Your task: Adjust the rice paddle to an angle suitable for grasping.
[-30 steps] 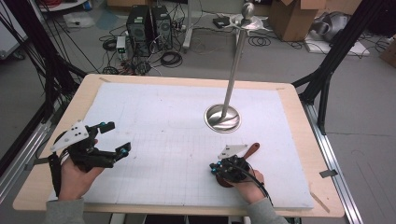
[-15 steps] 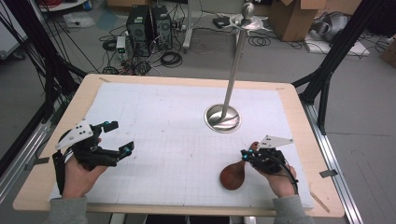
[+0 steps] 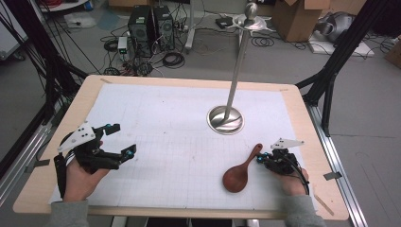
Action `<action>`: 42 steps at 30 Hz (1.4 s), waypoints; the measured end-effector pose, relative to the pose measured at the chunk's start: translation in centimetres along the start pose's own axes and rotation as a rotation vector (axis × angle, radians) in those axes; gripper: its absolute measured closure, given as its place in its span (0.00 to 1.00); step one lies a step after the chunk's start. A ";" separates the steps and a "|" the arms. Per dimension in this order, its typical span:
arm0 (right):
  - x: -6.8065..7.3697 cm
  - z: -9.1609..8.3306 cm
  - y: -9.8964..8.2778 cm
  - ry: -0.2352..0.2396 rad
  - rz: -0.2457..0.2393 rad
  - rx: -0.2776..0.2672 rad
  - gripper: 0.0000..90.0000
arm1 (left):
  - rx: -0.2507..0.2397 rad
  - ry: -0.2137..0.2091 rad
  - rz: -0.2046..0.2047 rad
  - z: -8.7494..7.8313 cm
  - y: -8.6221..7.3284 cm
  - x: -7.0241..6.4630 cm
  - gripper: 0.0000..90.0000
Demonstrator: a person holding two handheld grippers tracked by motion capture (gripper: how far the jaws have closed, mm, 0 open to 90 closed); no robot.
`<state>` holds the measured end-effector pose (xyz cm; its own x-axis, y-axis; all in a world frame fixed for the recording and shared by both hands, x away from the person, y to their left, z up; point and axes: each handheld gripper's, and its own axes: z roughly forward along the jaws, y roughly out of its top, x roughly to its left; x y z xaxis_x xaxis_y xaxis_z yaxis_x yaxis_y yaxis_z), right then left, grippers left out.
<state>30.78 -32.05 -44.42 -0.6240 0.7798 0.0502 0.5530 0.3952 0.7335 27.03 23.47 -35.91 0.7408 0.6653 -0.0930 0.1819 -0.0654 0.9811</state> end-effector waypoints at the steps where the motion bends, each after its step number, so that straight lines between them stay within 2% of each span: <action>1: 0.0 0.0 0.0 0.000 0.000 0.000 1.00 | 0.000 0.000 0.000 0.0 0.0 0.0 0.03; 6: 0.1 1.0 0.5 0.028 -0.024 -0.018 1.00 | 0.003 0.009 -0.001 -0.4 -0.1 0.1 0.03; 8: 0.4 1.2 0.8 0.026 -0.035 -0.017 1.00 | 0.002 0.010 -0.008 -0.5 -0.2 0.1 0.03; 11: 0.5 1.7 1.1 0.029 -0.022 -0.023 1.00 | -0.010 0.002 -0.016 -0.7 -0.1 0.0 0.03; 13: 0.7 2.2 1.5 0.037 -0.028 -0.028 1.00 | -0.009 0.007 -0.005 -0.8 0.0 -0.2 0.03; 17: 1.5 3.1 2.5 0.065 -0.060 -0.014 1.00 | -0.005 0.020 -0.005 -1.3 -0.2 -0.2 0.03; 18: 1.9 3.6 3.0 0.067 -0.083 -0.011 1.00 | -0.004 0.028 -0.010 -1.7 -0.3 -0.1 0.03; 28: 3.2 5.3 4.6 0.118 -0.124 0.004 1.00 | -0.011 0.054 -0.005 -3.3 -0.5 0.1 0.03; 42: 5.5 7.0 6.5 0.171 -0.195 0.037 1.00 | -0.007 0.074 -0.011 -4.1 -0.8 0.2 0.03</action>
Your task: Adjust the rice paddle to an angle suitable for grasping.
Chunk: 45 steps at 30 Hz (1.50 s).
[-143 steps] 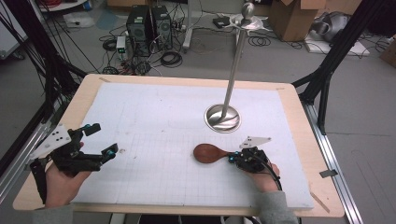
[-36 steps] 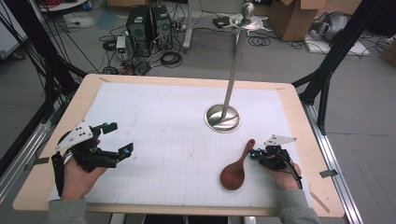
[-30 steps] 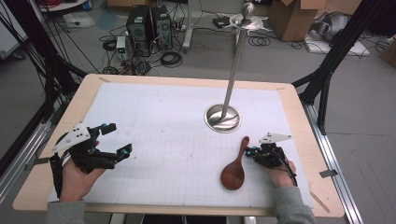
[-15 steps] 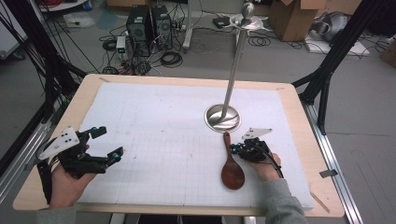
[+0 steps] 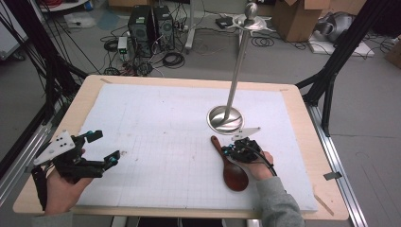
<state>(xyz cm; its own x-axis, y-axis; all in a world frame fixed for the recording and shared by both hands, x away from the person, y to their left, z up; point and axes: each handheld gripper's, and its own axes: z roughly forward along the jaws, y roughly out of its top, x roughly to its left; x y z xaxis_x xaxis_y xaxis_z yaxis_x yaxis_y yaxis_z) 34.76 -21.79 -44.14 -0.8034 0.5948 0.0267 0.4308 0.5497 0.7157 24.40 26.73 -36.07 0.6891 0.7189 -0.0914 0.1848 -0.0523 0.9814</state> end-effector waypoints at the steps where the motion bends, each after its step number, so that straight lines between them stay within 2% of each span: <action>1: 0.1 0.1 0.2 0.003 -0.011 0.003 1.00 | 0.000 0.000 0.000 0.0 0.0 0.0 0.03; 9: 1.2 1.0 1.4 0.027 -0.059 0.032 1.00 | 0.009 0.004 0.004 0.0 -0.1 0.1 0.03; 11: 1.4 1.3 1.8 0.041 -0.066 0.040 1.00 | 0.007 0.005 0.001 0.0 -0.2 0.1 0.03; 12: 1.7 1.6 2.3 0.068 -0.070 0.053 1.00 | 0.007 0.007 0.000 0.0 -0.2 0.1 0.03; 18: 2.9 2.7 3.6 0.093 -0.115 0.081 1.00 | -0.003 0.011 -0.002 -0.5 0.0 0.1 0.03; 23: 3.4 3.2 4.0 0.098 -0.127 0.088 1.00 | -0.005 0.012 -0.003 -0.6 0.0 0.2 0.03; 29: 3.6 3.1 4.3 0.082 -0.147 0.090 0.97 | -0.010 0.009 0.000 -0.7 0.1 0.1 0.03; 30: 3.7 2.8 4.3 0.070 -0.146 0.087 0.92 | -0.013 0.009 -0.003 -0.7 0.1 0.2 0.03; 34: 3.8 2.2 4.3 0.064 -0.145 0.072 0.84 | -0.012 0.009 -0.004 -0.6 0.2 0.3 0.03; 35: 3.8 1.9 4.3 0.064 -0.139 0.069 0.79 | -0.013 0.009 -0.005 -0.5 0.2 0.3 0.03; 36: 3.9 1.3 4.3 0.063 -0.117 0.057 0.70 | -0.010 0.006 -0.004 -0.4 0.2 0.3 0.03; 37: 3.9 1.3 4.3 0.063 -0.117 0.057 0.70 | -0.011 0.006 -0.005 -0.3 0.2 0.3 0.03; 38: 4.0 0.9 4.3 0.063 -0.105 0.051 0.61 | -0.011 0.003 -0.005 -0.2 0.2 0.3 0.03; 39: 4.0 0.6 4.3 0.057 -0.103 0.049 0.57 | -0.013 -0.003 -0.005 0.0 0.3 0.2 0.03; 41: 4.1 0.4 4.3 0.053 -0.095 0.047 0.54 | -0.010 -0.008 0.000 0.2 0.3 0.3 0.03; 42: 4.1 -0.2 4.2 0.046 -0.091 0.040 0.44 | -0.011 -0.016 0.000 0.5 0.4 0.2 0.03; 43: 4.1 -0.2 4.2 0.046 -0.091 0.040 0.44 | -0.011 -0.016 0.000 0.5 0.4 0.2 0.03; 44: 4.2 -0.7 4.1 0.045 -0.078 0.036 0.34 | -0.011 -0.023 0.001 0.8 0.5 0.2 0.03; 45: 4.2 -0.7 4.1 0.045 -0.078 0.036 0.34 | -0.011 -0.023 0.001 0.8 0.5 0.2 0.03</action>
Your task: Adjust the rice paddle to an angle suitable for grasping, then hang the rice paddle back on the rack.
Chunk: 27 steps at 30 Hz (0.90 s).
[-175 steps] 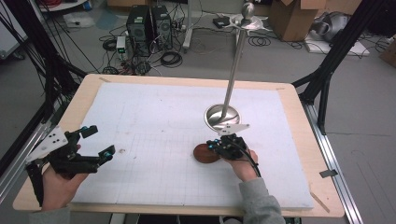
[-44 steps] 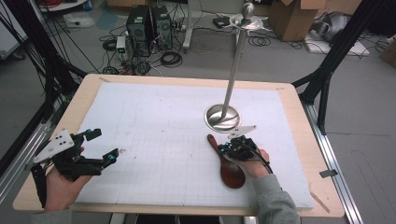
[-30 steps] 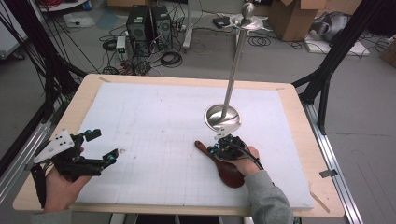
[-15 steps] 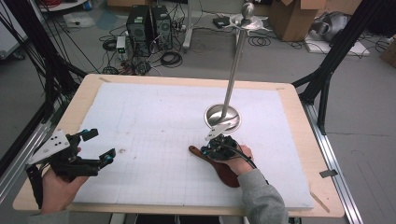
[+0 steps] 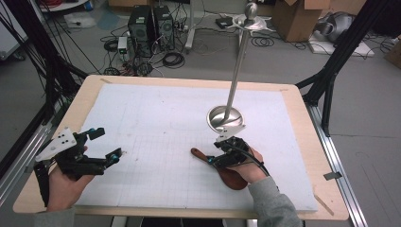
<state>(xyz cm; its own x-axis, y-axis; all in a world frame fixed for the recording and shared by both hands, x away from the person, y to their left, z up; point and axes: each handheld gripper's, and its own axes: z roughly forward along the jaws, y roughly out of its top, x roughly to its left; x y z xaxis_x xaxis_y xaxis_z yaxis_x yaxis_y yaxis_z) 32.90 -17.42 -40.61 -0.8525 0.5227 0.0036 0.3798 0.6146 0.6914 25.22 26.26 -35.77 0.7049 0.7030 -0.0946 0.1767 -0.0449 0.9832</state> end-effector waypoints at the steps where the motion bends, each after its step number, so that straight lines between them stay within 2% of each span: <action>1: 0.1 -0.1 0.0 0.001 0.008 0.003 0.30 | 0.001 -0.006 -0.001 0.2 0.0 0.0 0.03; 4: 0.3 -0.6 -0.1 0.000 0.009 0.018 0.16 | 0.001 -0.012 -0.003 0.5 0.0 0.1 0.03; 5: 0.5 -0.9 -0.2 0.005 0.002 0.025 0.15 | 0.000 -0.013 -0.004 0.6 0.1 0.1 0.03; 11: 1.0 -1.2 -0.3 0.017 -0.018 0.039 0.15 | 0.000 -0.021 0.003 1.0 0.2 0.0 0.03; 17: 1.2 -0.6 -0.4 0.047 -0.030 0.093 0.15 | 0.004 -0.028 0.002 1.4 0.3 -0.1 0.03; 24: 1.1 -0.1 -0.5 0.046 -0.026 0.144 0.16 | 0.001 -0.033 0.002 1.4 0.3 -0.1 0.03; 27: 0.9 0.1 -0.5 0.042 -0.009 0.165 0.16 | -0.001 -0.034 0.004 1.3 0.4 0.0 0.03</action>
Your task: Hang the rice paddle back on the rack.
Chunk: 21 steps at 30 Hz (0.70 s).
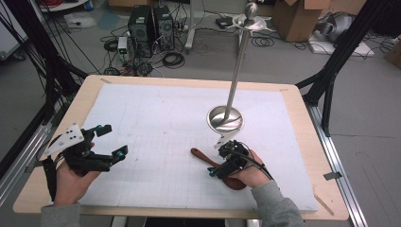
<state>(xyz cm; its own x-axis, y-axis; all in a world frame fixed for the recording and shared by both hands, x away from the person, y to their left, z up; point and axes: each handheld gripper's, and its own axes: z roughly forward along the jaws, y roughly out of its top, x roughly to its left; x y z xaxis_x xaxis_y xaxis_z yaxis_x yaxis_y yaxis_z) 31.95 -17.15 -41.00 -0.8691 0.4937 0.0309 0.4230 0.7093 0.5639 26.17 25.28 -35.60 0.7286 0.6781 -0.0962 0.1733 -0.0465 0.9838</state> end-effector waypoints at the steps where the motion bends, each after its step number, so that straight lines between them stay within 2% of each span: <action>1: -0.1 0.0 0.1 0.001 0.006 0.007 0.16 | -0.001 0.001 -0.002 0.0 0.0 0.0 0.03; 4: -0.4 0.1 0.6 -0.003 0.029 0.045 0.19 | -0.003 0.004 -0.005 -0.2 0.0 0.1 0.03; 7: -0.6 0.2 0.8 0.003 0.041 0.061 0.20 | -0.003 0.005 -0.006 -0.2 0.0 0.0 0.03; 8: -0.8 0.3 1.1 0.003 0.051 0.081 0.24 | -0.004 0.003 -0.004 -0.2 0.0 0.0 0.03; 13: -0.9 0.6 1.3 -0.005 0.057 0.120 0.26 | -0.003 0.005 -0.004 -0.3 0.0 0.1 0.03; 16: -0.9 1.0 1.5 -0.006 0.066 0.162 0.32 | -0.002 0.005 -0.005 -0.3 -0.1 0.0 0.03; 20: -0.9 1.3 1.5 0.003 0.073 0.179 0.37 | 0.000 0.007 -0.007 -0.3 -0.1 0.0 0.03; 21: -1.0 1.3 1.5 0.003 0.062 0.189 0.38 | 0.000 0.008 -0.008 -0.3 -0.1 0.0 0.03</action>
<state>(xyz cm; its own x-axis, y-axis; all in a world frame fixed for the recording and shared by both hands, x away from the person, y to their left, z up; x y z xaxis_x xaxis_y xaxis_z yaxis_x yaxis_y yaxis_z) 33.77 -15.91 -41.29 -0.8404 0.5382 0.0639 0.5165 0.7595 0.3954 25.95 25.56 -35.67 0.7219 0.6843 -0.1024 0.1787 -0.0414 0.9830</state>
